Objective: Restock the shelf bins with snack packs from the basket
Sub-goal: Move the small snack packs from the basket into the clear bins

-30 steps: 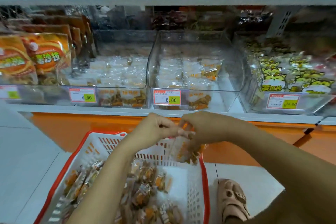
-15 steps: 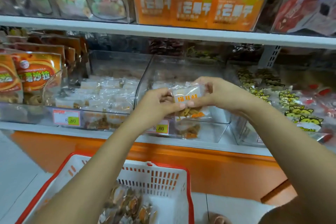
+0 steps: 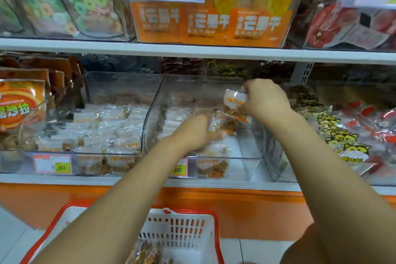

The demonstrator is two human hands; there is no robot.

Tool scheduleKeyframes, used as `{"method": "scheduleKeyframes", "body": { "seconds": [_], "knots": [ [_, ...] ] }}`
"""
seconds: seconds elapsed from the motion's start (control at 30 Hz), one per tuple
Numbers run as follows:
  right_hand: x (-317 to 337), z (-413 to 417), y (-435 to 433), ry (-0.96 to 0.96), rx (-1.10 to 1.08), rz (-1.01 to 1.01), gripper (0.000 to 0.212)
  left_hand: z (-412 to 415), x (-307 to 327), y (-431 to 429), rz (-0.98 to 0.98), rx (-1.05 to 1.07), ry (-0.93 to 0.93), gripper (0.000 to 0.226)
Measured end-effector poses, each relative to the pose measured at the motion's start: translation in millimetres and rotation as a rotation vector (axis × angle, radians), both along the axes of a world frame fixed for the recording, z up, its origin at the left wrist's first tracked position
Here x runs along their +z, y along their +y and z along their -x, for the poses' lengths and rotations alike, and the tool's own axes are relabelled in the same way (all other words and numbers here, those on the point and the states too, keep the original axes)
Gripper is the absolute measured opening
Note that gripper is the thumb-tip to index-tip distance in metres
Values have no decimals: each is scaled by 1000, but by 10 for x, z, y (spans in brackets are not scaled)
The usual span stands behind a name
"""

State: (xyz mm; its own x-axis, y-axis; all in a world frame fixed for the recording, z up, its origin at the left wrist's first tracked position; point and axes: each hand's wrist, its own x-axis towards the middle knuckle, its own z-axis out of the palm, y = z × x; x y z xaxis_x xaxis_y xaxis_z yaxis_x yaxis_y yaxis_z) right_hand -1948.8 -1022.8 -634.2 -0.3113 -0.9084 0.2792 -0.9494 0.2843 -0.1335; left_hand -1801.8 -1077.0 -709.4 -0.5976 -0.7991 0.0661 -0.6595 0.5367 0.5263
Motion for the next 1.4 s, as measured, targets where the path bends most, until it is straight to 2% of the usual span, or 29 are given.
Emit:
{"method": "scheduleKeyframes", "body": {
  "seconds": [0.07,0.13,0.43,0.53,0.67,0.73,0.8,0.87,0.93,1.03,1.23,1.4],
  "knots": [
    [-79,-82,-105,53,-53,-62,28,-29,-91,8,31,-14,-154,68],
    [-165,-141,-201,84,-96,-115,29,-47,-111,5,84,-23,-228,65],
    [-533,-163,-541,-32,-111,-377,37,-51,-161,-24,91,15,-195,55],
    [-616,-132,-598,65,-64,-362,32,-53,-171,-29,92,14,-174,53],
    [-668,-146,-602,295,-20,-194,44,-41,-192,-55,90,24,-169,52],
    [-659,-160,-566,276,-25,-197,40,-39,-200,-60,94,24,-177,53],
    [-635,-168,-536,169,-44,-270,28,-37,-209,-67,94,23,-175,54],
    [-612,-172,-492,84,-54,-371,8,-32,-223,-77,95,25,-166,54],
    [-641,-167,-502,-3,-41,-556,29,-31,-234,-82,96,30,-159,53],
    [-685,-166,-489,-144,-22,-781,31,-37,-238,-74,94,36,-146,53],
    [-603,-233,-446,-11,10,-769,37,-41,-215,-57,111,34,-158,53],
    [-633,-202,-472,-26,-14,-746,32,-21,-215,-61,126,44,-135,51]
  ]
}}
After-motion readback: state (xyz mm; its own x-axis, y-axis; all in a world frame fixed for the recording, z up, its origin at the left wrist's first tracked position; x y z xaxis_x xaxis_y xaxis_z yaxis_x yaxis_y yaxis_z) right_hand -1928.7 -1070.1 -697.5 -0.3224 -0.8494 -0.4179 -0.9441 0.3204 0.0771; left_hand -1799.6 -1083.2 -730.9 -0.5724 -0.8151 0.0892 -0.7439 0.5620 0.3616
